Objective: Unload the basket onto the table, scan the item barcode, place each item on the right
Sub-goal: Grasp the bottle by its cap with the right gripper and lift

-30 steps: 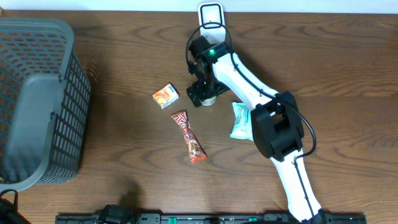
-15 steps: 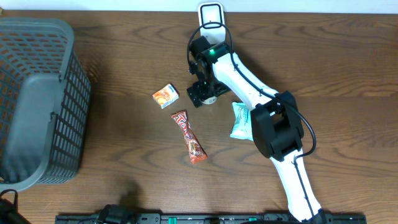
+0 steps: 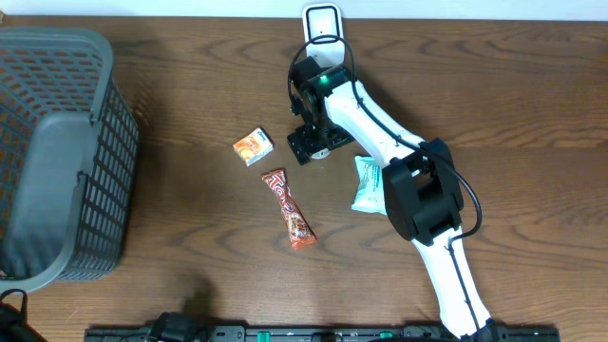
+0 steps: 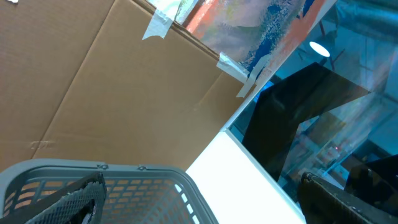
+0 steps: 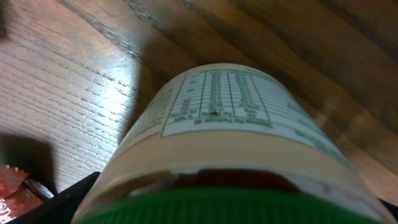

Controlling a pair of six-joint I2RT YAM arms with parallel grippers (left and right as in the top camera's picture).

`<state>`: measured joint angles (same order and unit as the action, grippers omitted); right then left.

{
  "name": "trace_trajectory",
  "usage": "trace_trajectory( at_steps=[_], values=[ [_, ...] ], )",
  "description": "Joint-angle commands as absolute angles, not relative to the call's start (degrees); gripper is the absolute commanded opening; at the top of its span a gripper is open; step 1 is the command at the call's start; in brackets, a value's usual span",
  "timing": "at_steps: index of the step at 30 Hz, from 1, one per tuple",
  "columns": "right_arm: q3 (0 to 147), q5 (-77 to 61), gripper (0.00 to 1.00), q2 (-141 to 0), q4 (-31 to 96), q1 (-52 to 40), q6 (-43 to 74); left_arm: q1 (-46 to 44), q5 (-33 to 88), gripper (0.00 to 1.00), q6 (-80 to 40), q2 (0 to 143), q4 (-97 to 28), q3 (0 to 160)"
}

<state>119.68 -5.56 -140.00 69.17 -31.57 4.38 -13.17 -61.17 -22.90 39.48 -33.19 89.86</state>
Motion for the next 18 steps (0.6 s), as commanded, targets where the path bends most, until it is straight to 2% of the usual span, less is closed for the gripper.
trace_trajectory(
  at_steps=[1, 11, 18],
  values=[
    [120.1, -5.9, 0.95, -142.3, 69.2, -31.3, 7.9, -12.9, -61.1, 0.98, -23.2, 39.5, -33.1, 89.8],
    [124.0, -5.9, 0.98, -142.3, 70.2, -31.0, 22.4, -12.9, -61.1, 0.98, -23.2, 39.5, -33.1, 89.4],
    [124.0, -5.9, 0.98, -142.3, 70.3, -30.7, 27.0, -12.9, -61.0, 0.98, -23.2, 39.5, -33.1, 89.4]
  ],
)
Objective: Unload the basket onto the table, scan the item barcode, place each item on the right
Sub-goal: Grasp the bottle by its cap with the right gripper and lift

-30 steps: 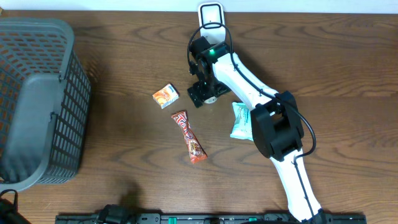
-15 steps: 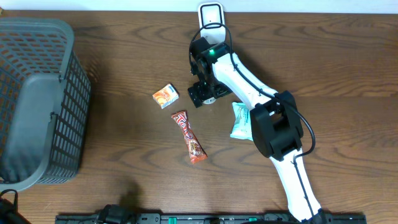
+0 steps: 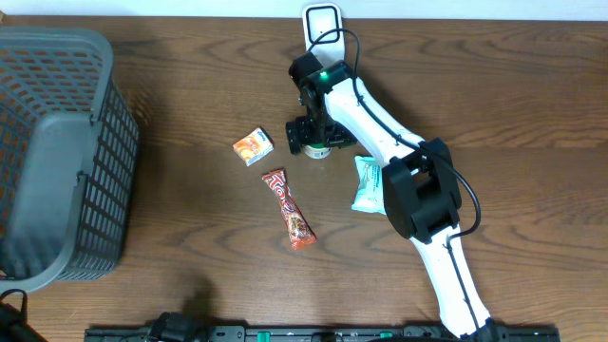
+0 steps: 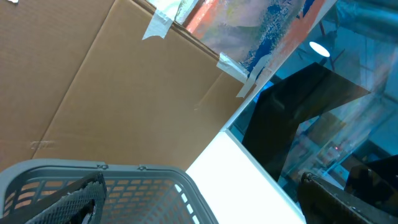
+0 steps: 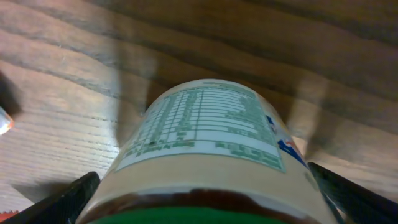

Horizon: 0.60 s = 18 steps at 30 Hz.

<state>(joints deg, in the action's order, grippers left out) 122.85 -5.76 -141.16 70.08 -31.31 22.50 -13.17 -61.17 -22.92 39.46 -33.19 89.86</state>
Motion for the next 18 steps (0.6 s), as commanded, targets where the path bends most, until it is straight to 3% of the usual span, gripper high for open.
trace_trajectory(
  at_steps=[1, 10, 18],
  values=[
    [124.0, -5.9, 0.98, -142.3, 70.3, -30.7, 28.3, -12.9, -61.1, 0.98, -23.2, 39.5, -33.1, 89.4],
    [124.0, -5.8, 0.98, -142.5, 70.0, -30.7, 31.2, -12.9, -61.1, 0.98, -23.2, 39.5, -33.1, 89.4],
    [123.6, -4.3, 0.88, -142.6, 69.9, -30.7, 29.1, -12.9, -61.1, 0.98, -23.2, 39.5, -33.1, 89.4]
  ],
)
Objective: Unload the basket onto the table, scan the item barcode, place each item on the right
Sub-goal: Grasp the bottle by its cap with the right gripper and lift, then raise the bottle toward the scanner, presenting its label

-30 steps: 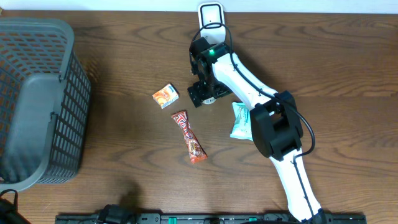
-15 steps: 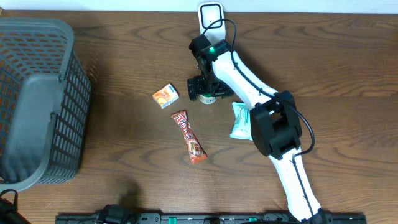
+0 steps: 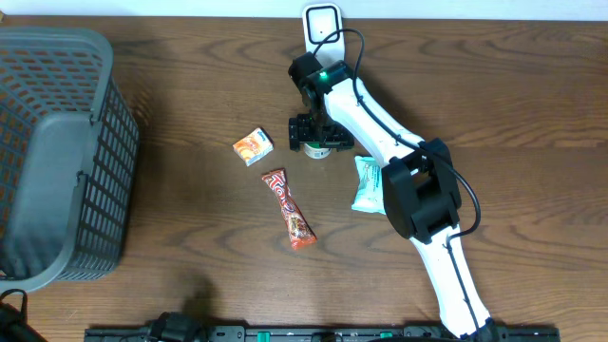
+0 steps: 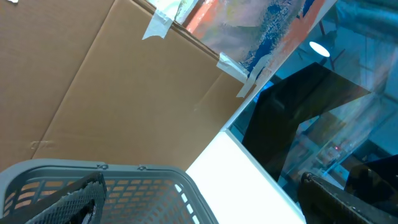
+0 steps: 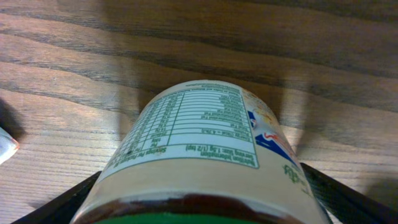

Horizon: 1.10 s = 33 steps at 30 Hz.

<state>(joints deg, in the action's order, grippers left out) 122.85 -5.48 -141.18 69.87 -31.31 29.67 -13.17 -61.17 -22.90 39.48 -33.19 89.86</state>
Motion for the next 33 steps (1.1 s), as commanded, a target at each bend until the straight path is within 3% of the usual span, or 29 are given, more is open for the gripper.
trace_trajectory(
  at_steps=[1, 15, 25, 33],
  values=[
    [123.6, -4.3, 0.88, -142.6, 70.0, -30.7, 29.1, -12.9, -61.1, 0.98, -23.2, 39.5, -33.1, 89.4],
    [123.6, -4.4, 0.67, -142.6, 71.3, -30.6, 31.5, -12.9, -61.1, 0.98, -23.2, 39.5, -33.1, 89.4],
    [123.6, -10.1, 0.68, -142.6, 74.7, -29.5, 31.7, -12.9, -61.1, 0.98, -23.2, 39.5, -33.1, 89.4],
    [123.6, -20.8, 0.61, -142.6, 79.7, -26.7, 26.9, -12.9, -61.1, 0.98, -23.2, 39.5, -33.1, 89.4]
  ],
)
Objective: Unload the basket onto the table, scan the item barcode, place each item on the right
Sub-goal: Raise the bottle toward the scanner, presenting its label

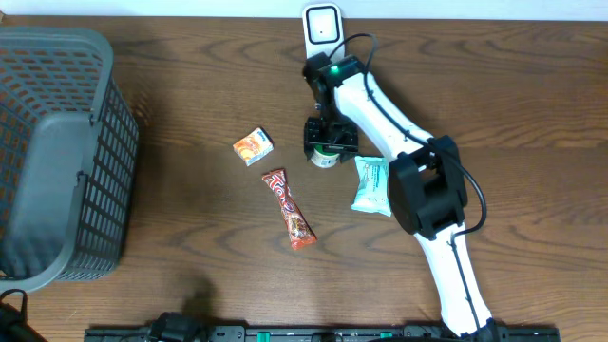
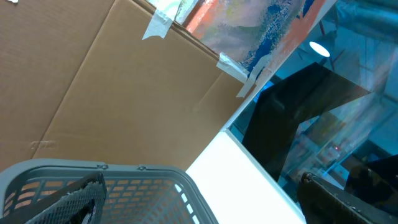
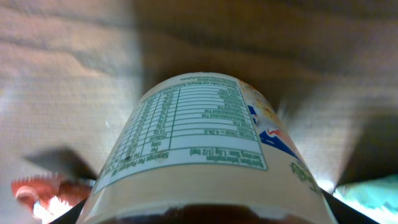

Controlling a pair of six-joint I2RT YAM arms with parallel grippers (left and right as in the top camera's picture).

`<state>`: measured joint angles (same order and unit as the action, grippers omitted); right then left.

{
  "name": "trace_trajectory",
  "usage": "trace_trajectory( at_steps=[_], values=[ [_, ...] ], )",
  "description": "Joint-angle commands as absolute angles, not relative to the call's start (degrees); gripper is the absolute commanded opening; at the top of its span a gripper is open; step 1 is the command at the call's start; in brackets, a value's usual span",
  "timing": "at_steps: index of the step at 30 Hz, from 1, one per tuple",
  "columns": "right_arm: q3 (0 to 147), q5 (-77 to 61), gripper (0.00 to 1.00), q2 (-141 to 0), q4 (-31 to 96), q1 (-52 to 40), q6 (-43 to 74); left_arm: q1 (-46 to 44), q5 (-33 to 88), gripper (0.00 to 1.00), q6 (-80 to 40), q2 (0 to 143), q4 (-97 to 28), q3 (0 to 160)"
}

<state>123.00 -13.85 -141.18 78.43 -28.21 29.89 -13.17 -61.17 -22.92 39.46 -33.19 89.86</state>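
Observation:
A jar with a beige label and nutrition table (image 3: 199, 143) fills the right wrist view, and my right gripper (image 1: 330, 138) is shut on it. From overhead the jar (image 1: 326, 158) shows just under the gripper, mid table, below the white scanner (image 1: 322, 26) at the far edge. No barcode shows on the visible label face. My left gripper (image 2: 200, 186) is open and holds nothing. It looks over the basket rim (image 2: 124, 169) at a cardboard wall. It is out of the overhead view.
A small orange box (image 1: 253, 146) lies left of the jar. A red candy bar (image 1: 289, 209) lies below it and a teal packet (image 1: 371, 183) to the right. A grey basket (image 1: 57, 152) fills the left side.
My right gripper and the jar now stand a little further right, nearer the teal packet. The table behind the jar looks blurred, with the candy bar and packet showing at the lower corners. The left arm is unchanged.
At first my right gripper held the jar angled toward the lower left, near the orange box. At the two later moments the wrist had turned and the label's nutrition table faced the camera squarely. Now the jar sits further right, below the scanner. The left arm never moved.

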Motion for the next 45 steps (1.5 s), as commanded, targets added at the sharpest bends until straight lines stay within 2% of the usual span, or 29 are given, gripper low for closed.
trace_trajectory(
  at_steps=[1, 23, 45],
  values=[
    [123.6, -21.9, 0.61, -142.6, 80.4, -26.4, 26.0, -12.9, -61.1, 0.98, -23.2, 39.5, -33.1, 89.4],
    [123.6, -28.3, 0.62, -142.6, 97.5, -25.3, 15.1, -12.9, -61.1, 0.98, -23.2, 39.5, -33.1, 89.4],
    [123.6, -37.0, 0.62, -142.6, 97.5, -30.3, 14.0, -12.9, -60.6, 0.98, -23.2, 39.5, -33.1, 89.4]
  ],
)
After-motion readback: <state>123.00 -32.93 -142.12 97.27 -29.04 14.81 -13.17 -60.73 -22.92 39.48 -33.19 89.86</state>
